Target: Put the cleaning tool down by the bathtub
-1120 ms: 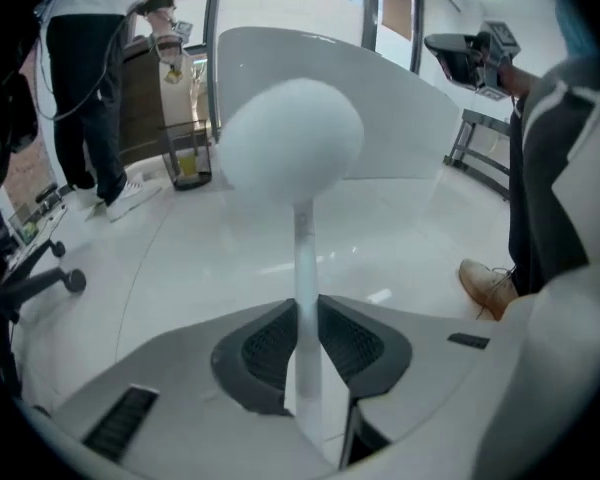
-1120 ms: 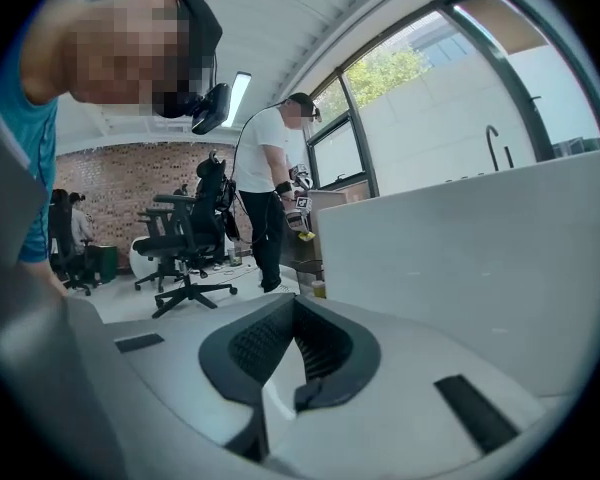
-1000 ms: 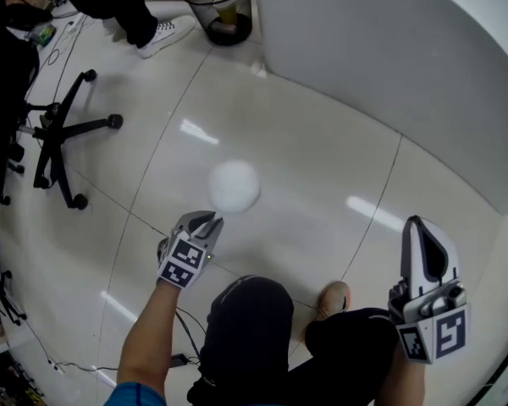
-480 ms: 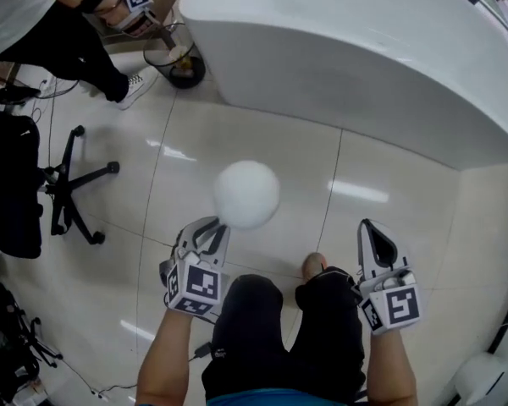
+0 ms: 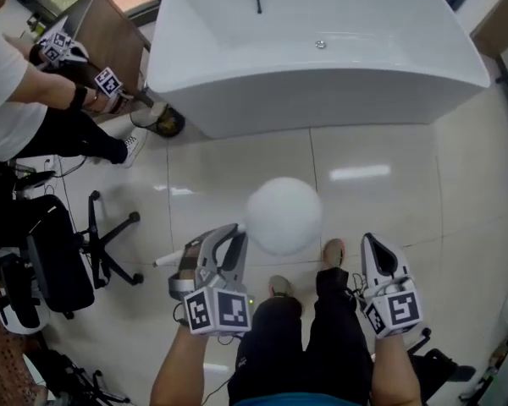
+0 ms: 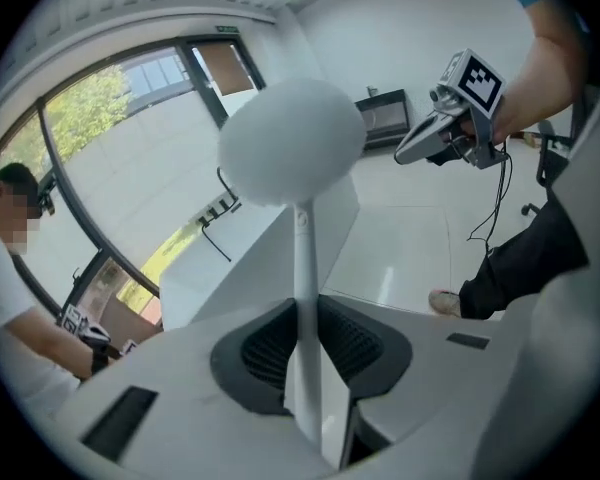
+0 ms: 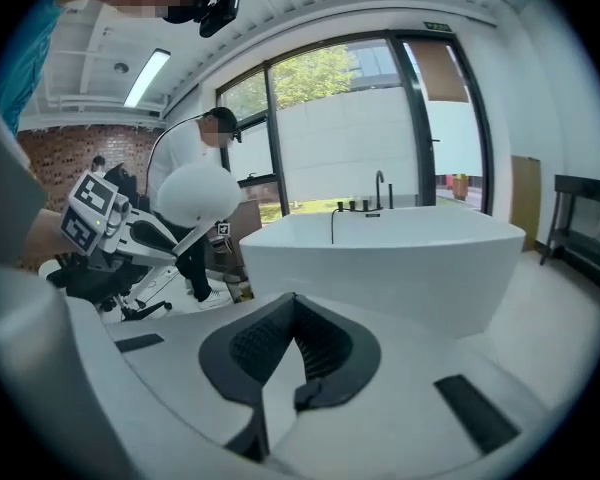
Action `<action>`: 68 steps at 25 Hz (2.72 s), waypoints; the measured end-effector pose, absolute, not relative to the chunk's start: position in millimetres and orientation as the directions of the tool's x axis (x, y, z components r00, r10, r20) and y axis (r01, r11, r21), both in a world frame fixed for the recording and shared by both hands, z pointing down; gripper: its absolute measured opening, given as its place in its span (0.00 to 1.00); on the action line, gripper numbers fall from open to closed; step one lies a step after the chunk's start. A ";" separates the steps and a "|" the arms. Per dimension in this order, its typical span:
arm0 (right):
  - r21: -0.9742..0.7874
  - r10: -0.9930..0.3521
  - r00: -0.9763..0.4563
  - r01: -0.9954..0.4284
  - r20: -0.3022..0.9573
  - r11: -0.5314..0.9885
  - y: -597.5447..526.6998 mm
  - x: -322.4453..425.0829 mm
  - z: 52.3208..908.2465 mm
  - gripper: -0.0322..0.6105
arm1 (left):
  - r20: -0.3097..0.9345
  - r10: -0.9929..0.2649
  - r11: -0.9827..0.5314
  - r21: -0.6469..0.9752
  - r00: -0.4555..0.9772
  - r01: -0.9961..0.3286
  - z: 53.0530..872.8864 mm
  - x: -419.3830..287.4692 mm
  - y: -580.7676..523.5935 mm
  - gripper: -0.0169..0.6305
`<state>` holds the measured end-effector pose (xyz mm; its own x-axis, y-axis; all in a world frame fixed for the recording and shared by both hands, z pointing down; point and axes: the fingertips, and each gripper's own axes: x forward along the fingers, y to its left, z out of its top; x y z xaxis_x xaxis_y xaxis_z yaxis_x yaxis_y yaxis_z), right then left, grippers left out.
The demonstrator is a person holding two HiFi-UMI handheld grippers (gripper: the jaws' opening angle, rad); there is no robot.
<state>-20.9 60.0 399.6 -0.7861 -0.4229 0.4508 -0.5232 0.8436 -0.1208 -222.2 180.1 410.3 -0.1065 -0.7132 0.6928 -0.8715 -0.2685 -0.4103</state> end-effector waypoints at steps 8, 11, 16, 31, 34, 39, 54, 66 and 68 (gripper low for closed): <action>-0.171 -0.526 -0.719 -0.650 0.454 0.741 46.5 72.5 390.6 0.07 | 0.690 -0.723 -0.447 -0.508 -0.036 -0.736 368.5 -129.5 114.7 0.13; -0.180 -0.566 -0.703 -0.682 0.432 0.709 21.9 100.2 388.8 0.07 | 0.698 -0.716 -0.498 -0.522 -0.012 -0.693 370.5 -97.7 81.4 0.13; -0.211 -0.616 -0.676 -0.724 0.405 0.657 -35.3 150.5 394.7 0.07 | 0.726 -0.687 -0.574 -0.516 0.032 -0.636 388.0 -43.0 12.1 0.13; -0.258 -0.663 -0.631 -0.774 0.404 0.579 -143.5 251.5 398.1 0.07 | 0.787 -0.602 -0.719 -0.461 0.135 -0.520 453.0 96.5 -183.7 0.13; -0.260 -0.670 -0.609 -0.791 0.425 0.554 -166.4 260.1 405.1 0.07 | 0.793 -0.589 -0.736 -0.447 0.156 -0.508 473.9 112.8 -227.5 0.13; -0.275 -0.665 -0.566 -0.822 0.488 0.498 -207.1 259.9 419.4 0.07 | 0.831 -0.531 -0.773 -0.393 0.168 -0.497 517.6 122.3 -303.6 0.13; -0.325 -0.667 -0.486 -0.874 0.565 0.361 -320.2 305.1 472.3 0.07 | 0.880 -0.466 -0.774 -0.356 0.091 -0.524 681.2 158.6 -506.4 0.13; -0.389 -0.600 -0.549 -0.836 0.582 0.387 -333.8 347.8 488.7 0.07 | 0.867 -0.479 -0.641 -0.237 0.139 -0.730 718.0 166.7 -509.2 0.14; -0.394 -0.609 -0.553 -0.833 0.569 0.389 -337.2 347.4 476.9 0.07 | 0.818 -0.489 -0.623 -0.086 0.301 -0.778 673.7 187.1 -480.0 0.03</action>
